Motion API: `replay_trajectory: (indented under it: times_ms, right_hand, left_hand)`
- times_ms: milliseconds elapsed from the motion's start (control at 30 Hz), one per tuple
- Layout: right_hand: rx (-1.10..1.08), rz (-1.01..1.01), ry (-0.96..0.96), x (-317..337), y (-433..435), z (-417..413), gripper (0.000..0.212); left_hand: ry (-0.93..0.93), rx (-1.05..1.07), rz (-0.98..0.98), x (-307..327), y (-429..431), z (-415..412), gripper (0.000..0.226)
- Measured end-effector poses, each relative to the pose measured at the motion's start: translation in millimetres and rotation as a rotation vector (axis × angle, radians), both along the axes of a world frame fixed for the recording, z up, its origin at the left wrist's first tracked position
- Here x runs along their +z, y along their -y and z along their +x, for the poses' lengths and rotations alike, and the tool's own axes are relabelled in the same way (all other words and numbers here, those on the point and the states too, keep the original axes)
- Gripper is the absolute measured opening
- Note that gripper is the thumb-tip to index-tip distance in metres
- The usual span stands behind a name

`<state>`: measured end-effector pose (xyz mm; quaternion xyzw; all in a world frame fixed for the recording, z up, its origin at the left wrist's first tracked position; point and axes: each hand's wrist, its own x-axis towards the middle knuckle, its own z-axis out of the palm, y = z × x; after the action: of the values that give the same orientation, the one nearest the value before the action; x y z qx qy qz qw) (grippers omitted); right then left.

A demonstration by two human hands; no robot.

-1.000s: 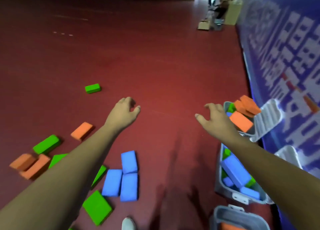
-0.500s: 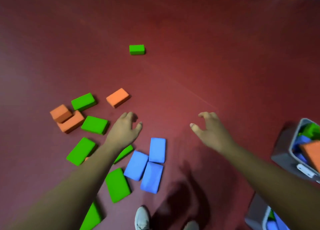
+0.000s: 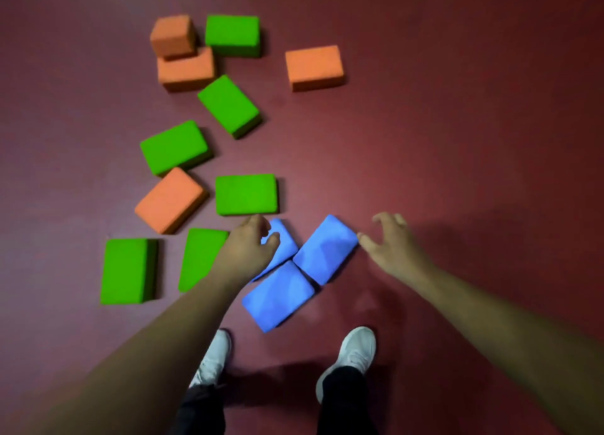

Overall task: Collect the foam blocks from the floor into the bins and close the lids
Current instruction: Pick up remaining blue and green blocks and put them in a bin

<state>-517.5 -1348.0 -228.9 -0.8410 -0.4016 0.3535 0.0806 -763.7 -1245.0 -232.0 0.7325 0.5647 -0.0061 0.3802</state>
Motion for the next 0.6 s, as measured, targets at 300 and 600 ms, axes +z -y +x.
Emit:
replay_trajectory:
  times_ms: [300,600]
  right_hand:
    - [0.25,-0.072,-0.126,-278,-59,-73,0.049]
    - [0.008,-0.229,-0.26,-435,-78,-145,0.098]
  left_hand:
    - [-0.231,0.448,-0.243,-277,19,-58,0.041]
    - [0.073,1.002,-0.613,-425,41,-107,0.063]
